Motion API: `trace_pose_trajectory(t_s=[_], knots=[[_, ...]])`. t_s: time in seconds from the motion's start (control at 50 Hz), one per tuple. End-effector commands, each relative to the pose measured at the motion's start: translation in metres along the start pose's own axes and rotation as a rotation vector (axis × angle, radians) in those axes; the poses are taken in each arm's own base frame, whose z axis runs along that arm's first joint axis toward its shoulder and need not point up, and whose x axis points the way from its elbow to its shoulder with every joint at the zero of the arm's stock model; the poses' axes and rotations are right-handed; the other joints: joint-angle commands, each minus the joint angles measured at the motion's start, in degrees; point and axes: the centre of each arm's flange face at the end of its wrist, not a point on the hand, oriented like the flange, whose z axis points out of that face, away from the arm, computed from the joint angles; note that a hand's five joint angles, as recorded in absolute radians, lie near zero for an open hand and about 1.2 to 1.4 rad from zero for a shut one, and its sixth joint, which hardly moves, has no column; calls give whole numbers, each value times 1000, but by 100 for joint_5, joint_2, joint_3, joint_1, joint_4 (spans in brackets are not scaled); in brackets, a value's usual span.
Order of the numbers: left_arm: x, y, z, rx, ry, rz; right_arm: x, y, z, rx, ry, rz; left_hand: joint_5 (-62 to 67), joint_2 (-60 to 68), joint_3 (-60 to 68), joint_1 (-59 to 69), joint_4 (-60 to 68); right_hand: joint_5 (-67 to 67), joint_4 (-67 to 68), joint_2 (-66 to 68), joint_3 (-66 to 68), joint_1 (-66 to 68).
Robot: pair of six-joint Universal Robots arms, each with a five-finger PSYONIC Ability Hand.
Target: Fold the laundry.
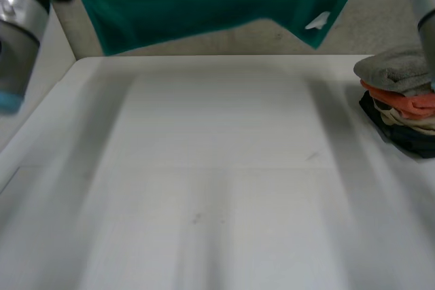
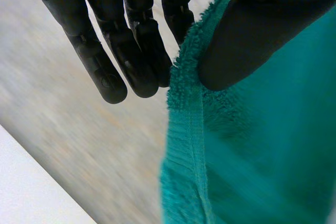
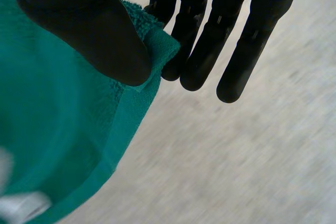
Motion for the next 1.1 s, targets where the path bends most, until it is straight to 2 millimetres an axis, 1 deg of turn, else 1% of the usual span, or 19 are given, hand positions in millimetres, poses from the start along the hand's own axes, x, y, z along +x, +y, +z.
trace_pose_trajectory(t_s=[0.02, 0.04, 0.1, 0.12, 0.22, 0.3, 0.4, 0.5, 0.66, 0.76, 0.8, 0.82, 0.86, 0.94, 0.96, 1.02, 1.04, 1.08, 1.1], knots=[[38, 55, -57, -253, 143, -45, -32, 56, -47, -295, -178, 54, 1247, 1138, 1174, 1443, 1125, 1213, 1149, 1298, 1208, 1675], [46, 68, -70, -301, 174, -50, -40, 70, -61, -359, -217, 68, 1247, 1138, 1174, 1443, 1125, 1213, 1149, 1298, 1208, 1675], [53, 92, -84, -361, 205, -56, -53, 95, -80, -450, -265, 86, 1247, 1138, 1174, 1443, 1125, 1213, 1149, 1298, 1208, 1675], [62, 113, -94, -412, 236, -62, -60, 112, -92, -508, -289, 87, 1247, 1138, 1174, 1443, 1125, 1213, 1149, 1298, 1208, 1675], [81, 160, -120, -519, 322, -38, -77, 149, -117, -633, -350, 48, 866, 757, 793, 1062, 744, 1213, 1149, 1298, 1208, 1675], [88, 175, -129, -544, 379, 41, -80, 158, -123, -658, -370, 4, -1086, -1195, -1159, -890, -1208, 1213, 1149, 1298, 1208, 1675], [91, 183, -132, -554, 409, 111, -78, 157, -122, -652, -370, -13, -1424, -1533, -1497, -1228, -1546, 1213, 1149, 1298, 1208, 1675], [81, 190, -133, -575, 387, 120, -77, 157, -122, -653, -365, -12, -1610, -1719, -1683, -1414, -1732, 1213, 1149, 1298, 1208, 1675], [77, 193, -134, -582, 379, 125, -75, 159, -122, -659, -361, -16, -1795, -1904, -1868, -1599, -1917, 1213, 1149, 1298, 1208, 1675], [67, 201, -134, -605, 356, 136, -75, 159, -124, -673, -368, -16, -1577, -1686, -1650, -1381, -1699, 1213, 1149, 1298, 1208, 1675], [65, 203, -135, -615, 351, 133, -75, 158, -125, -679, -372, -16, -941, -1050, -1014, -745, -1063, 1213, 1149, 1298, 1208, 1675], [64, 204, -136, -621, 349, 133, -75, 158, -125, -682, -375, -16, 162, 53, 89, 358, 40, 1213, 1149, 1298, 1208, 1675], [62, 202, -136, -618, 344, 136, -75, 158, -126, -689, -379, -15, 1244, 1135, 1170, 1440, 1122, 1213, 1149, 1298, 1208, 1675], [48, 179, -134, -597, 312, 151, -76, 155, -132, -723, -413, -40, 1247, 1138, 1174, 1443, 1125, 1213, 1149, 1298, 1208, 1675], [43, 165, -138, -595, 310, 155, -76, 150, -136, -744, -442, -65, 1247, 1138, 1174, 1443, 1125, 1213, 1149, 1298, 1208, 1675], [39, 144, -148, -605, 323, 149, -73, 134, -147, -793, -515, -132, 1247, 1138, 1174, 1443, 1125, 1213, 1149, 1298, 1208, 1675], [40, 131, -158, -625, 347, 143, -71, 129, -151, -810, -533, -152, 1247, 1138, 1174, 1443, 1125, 1213, 1149, 1298, 1208, 1675], [40, 119, -171, -663, 376, 138, -68, 119, -161, -849, -586, -192, 1247, 1138, 1174, 1443, 1125, 1213, 1149, 1298, 1208, 1675], [38, 113, -177, -686, 390, 139, -66, 112, -176, -910, -649, -234, 1247, 1138, 1174, 1443, 1125, 1213, 1149, 1298, 1208, 1675]])
